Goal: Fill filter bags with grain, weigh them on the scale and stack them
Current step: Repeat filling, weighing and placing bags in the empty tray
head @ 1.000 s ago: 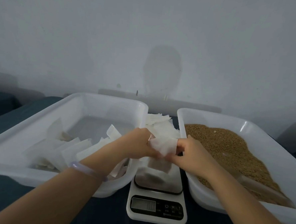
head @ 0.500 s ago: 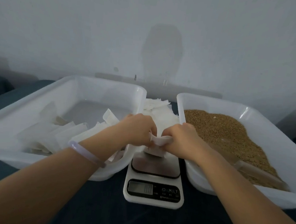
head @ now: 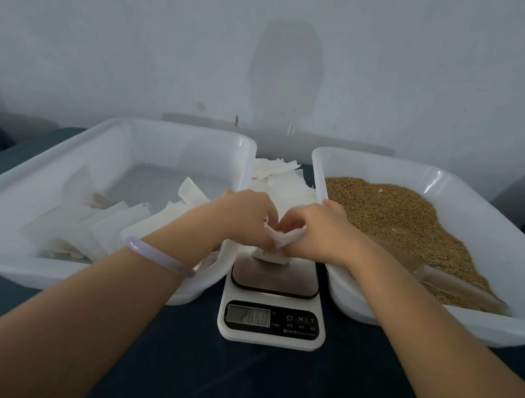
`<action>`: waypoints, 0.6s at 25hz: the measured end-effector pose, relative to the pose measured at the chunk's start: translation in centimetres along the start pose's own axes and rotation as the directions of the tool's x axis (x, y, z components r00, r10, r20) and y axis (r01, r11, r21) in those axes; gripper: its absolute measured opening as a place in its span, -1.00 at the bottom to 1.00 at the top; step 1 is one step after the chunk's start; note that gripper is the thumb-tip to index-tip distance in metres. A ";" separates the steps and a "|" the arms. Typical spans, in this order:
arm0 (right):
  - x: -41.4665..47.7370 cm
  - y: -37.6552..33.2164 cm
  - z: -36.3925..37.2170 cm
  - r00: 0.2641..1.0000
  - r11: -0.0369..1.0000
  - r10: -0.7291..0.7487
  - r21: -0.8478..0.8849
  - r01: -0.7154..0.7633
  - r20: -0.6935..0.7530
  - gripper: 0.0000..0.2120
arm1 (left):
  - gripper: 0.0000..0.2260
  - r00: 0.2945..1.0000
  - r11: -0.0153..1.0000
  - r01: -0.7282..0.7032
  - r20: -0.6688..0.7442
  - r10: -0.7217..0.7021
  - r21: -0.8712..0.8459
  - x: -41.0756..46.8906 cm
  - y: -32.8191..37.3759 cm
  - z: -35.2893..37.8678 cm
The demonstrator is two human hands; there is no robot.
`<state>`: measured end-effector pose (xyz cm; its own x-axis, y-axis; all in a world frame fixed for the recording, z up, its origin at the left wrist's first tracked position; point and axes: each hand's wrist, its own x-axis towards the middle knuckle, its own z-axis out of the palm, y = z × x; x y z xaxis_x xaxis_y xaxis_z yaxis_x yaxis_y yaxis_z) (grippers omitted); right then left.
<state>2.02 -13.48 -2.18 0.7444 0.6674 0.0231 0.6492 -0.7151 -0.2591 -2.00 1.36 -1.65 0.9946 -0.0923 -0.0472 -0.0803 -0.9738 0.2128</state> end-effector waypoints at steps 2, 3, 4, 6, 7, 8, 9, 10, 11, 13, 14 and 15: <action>-0.6 0.2 -0.4 1.000 0.986 0.005 0.167 -0.003 -0.010 -0.60 | -0.65 1.000 0.998 -0.004 0.019 0.005 -0.059 -0.3 -0.2 -0.1; -0.8 0.4 -0.5 1.000 0.975 0.009 0.220 -0.007 -0.010 -0.49 | -0.58 1.000 0.993 -0.009 0.020 0.011 -0.117 -0.4 -0.2 -0.2; -0.9 0.6 -0.5 1.000 0.965 0.017 0.263 -0.015 -0.006 -0.40 | -0.53 1.000 0.983 -0.015 0.014 0.018 -0.183 -0.5 -0.3 -0.3; -1.1 0.8 -0.5 1.000 0.946 0.024 0.322 -0.025 0.004 -0.30 | -0.48 1.000 0.961 -0.025 -0.002 0.026 -0.276 -0.7 -0.5 -0.2; -1.1 0.9 -0.5 1.000 0.942 0.022 0.336 -0.023 0.007 -0.28 | -0.46 1.000 0.954 -0.026 -0.004 0.027 -0.300 -0.7 -0.5 -0.2; -1.1 0.9 -0.4 1.000 0.938 0.018 0.346 -0.019 0.006 -0.27 | -0.44 1.000 0.947 -0.025 -0.001 0.025 -0.319 -0.8 -0.6 -0.2; -1.2 0.9 -0.4 1.000 0.934 0.016 0.356 -0.016 0.003 -0.26 | -0.42 1.000 0.943 -0.020 0.002 0.022 -0.333 -0.9 -0.6 -0.2; -1.1 0.9 -0.4 1.000 0.930 0.016 0.368 -0.015 0.000 -0.26 | -0.40 1.000 0.941 -0.014 0.002 0.016 -0.339 -0.9 -0.7 -0.1; -1.1 0.9 -0.4 1.000 0.926 0.016 0.378 -0.015 -0.002 -0.26 | -0.40 1.000 0.944 -0.013 -0.005 0.012 -0.330 -0.9 -0.7 -0.1; -1.1 0.9 -0.4 1.000 0.922 0.013 0.386 -0.010 -0.005 -0.27 | -0.42 0.999 0.954 -0.028 -0.034 0.018 -0.298 -0.9 -0.9 -0.1; -1.0 0.9 -0.4 1.000 0.922 0.010 0.387 -0.007 -0.007 -0.27 | -0.43 0.999 0.954 -0.039 -0.044 0.027 -0.296 -0.9 -0.9 0.0; -1.0 0.9 -0.4 1.000 0.922 0.010 0.387 -0.005 -0.011 -0.28 | -0.44 0.998 0.953 -0.048 -0.049 0.035 -0.300 -0.9 -0.9 0.0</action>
<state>1.92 -14.87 -2.09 0.7526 0.6578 0.0310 0.5342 -0.5822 -0.6129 -2.82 2.36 -1.79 0.9932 -0.1161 0.0086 -0.1050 -0.8608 0.4980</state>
